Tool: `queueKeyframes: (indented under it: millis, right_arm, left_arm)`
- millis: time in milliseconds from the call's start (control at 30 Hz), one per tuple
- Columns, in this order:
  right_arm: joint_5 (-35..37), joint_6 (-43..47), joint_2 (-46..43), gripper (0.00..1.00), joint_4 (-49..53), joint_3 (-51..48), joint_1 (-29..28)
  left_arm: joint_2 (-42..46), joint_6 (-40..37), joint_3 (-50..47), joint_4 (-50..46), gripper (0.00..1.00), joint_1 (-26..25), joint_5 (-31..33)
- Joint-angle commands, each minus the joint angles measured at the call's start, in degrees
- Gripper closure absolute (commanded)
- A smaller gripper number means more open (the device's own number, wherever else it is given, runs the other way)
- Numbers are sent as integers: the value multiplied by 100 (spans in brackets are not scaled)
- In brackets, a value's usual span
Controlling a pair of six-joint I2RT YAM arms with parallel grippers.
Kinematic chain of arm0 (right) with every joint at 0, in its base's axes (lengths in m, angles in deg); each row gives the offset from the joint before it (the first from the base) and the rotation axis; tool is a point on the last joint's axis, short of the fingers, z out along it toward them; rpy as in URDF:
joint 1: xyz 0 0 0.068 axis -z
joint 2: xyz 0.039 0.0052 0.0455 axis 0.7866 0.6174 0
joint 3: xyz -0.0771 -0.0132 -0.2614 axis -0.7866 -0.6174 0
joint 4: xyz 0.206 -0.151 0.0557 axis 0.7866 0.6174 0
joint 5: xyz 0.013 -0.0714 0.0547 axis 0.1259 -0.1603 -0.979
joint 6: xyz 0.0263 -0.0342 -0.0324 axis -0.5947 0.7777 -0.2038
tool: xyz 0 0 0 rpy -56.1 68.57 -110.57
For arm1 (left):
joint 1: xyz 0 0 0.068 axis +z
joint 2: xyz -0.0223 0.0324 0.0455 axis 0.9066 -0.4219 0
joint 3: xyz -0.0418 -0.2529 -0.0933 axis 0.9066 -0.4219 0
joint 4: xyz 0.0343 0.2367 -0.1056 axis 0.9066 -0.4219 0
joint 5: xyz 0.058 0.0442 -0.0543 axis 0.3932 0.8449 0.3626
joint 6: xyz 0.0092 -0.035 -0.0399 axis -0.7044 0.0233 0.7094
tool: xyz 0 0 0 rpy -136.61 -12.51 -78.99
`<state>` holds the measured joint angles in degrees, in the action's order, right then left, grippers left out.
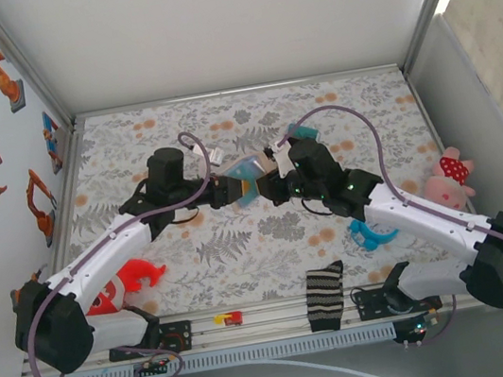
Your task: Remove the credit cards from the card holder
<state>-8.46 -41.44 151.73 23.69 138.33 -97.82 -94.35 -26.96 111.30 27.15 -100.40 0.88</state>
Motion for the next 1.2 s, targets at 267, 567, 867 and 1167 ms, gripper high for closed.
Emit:
queueKeyframes:
  millis: [267, 567, 867, 1167]
  right_arm:
    - [1411, -209, -359, 46, 688, 5, 60]
    - [1713, -561, -373, 50, 1428, 177, 60]
    - [646, -974, 43, 63, 579, -25, 62]
    - [-516, -1467, 871, 83, -459, -120, 62]
  left_arm:
    - [116, -652, 477, -1901, 98, -66, 1441]
    - [-776, -663, 1016, -3236, 98, -118, 2047]
    - [-995, -626, 1118, -3192, 97, -173, 1608]
    - [-1314, -404, 882, -2469, 97, -151, 775]
